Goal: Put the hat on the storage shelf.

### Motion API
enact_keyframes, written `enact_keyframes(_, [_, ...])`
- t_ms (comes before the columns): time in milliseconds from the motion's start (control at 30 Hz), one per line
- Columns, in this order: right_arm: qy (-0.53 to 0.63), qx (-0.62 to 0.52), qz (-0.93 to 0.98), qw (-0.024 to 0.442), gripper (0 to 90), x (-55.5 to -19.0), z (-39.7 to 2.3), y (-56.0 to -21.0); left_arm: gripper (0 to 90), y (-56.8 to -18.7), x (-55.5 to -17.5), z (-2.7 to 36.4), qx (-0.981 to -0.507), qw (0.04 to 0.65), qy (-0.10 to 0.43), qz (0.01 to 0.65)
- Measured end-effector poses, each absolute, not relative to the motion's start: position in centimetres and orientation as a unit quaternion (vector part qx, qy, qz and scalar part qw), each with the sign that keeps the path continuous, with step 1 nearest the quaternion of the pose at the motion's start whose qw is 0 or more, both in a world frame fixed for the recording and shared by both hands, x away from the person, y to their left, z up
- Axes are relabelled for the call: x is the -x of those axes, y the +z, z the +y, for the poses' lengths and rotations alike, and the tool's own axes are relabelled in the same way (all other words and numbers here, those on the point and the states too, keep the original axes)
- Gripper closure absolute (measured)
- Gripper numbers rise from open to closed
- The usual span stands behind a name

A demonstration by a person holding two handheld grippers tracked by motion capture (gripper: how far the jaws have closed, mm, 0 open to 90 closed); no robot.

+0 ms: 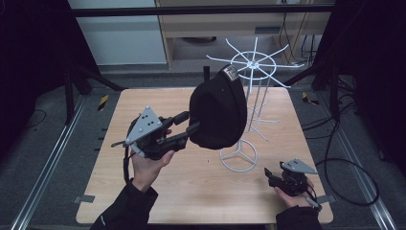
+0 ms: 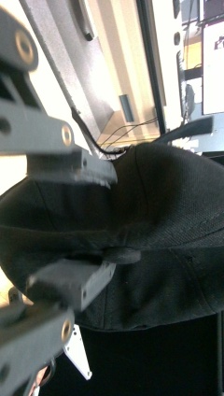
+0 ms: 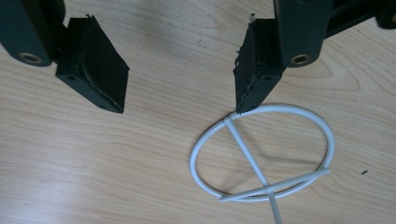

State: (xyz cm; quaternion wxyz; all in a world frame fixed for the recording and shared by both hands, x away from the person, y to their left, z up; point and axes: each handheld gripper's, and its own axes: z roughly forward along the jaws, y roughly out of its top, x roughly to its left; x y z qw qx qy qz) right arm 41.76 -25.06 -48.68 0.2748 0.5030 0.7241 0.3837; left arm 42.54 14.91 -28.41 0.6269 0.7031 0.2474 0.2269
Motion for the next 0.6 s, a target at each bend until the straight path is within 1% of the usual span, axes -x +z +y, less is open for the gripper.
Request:
enact_keyframes(133, [0.385,-0.506,0.723,0.272,34.3,-41.7,-25.0,-48.7,36.3,-29.1,-41.5,16.4,-0.702,0.621,0.240,0.252])
enact_keyframes(200, [0.385,-0.508,0.721,0.272,33.7,-41.8,-25.1,-48.7,33.0,-29.4,-41.3,16.7,-0.699,0.623,0.239,0.256])
enact_keyframes(233, [0.384,-0.508,0.721,0.273,33.2,-41.8,-25.1,-48.7,31.2,-30.1,-40.8,17.7,-0.699,0.619,0.244,0.261])
enact_keyframes(367, [0.386,-0.511,0.718,0.273,30.7,-41.8,-25.2,-48.8,28.3,-32.4,-40.3,19.7,-0.703,0.600,0.249,0.290])
enact_keyframes(600, [0.386,-0.522,0.712,0.267,25.5,-41.9,-25.3,-48.9,24.9,-38.9,-41.3,24.1,-0.710,0.541,0.262,0.367])
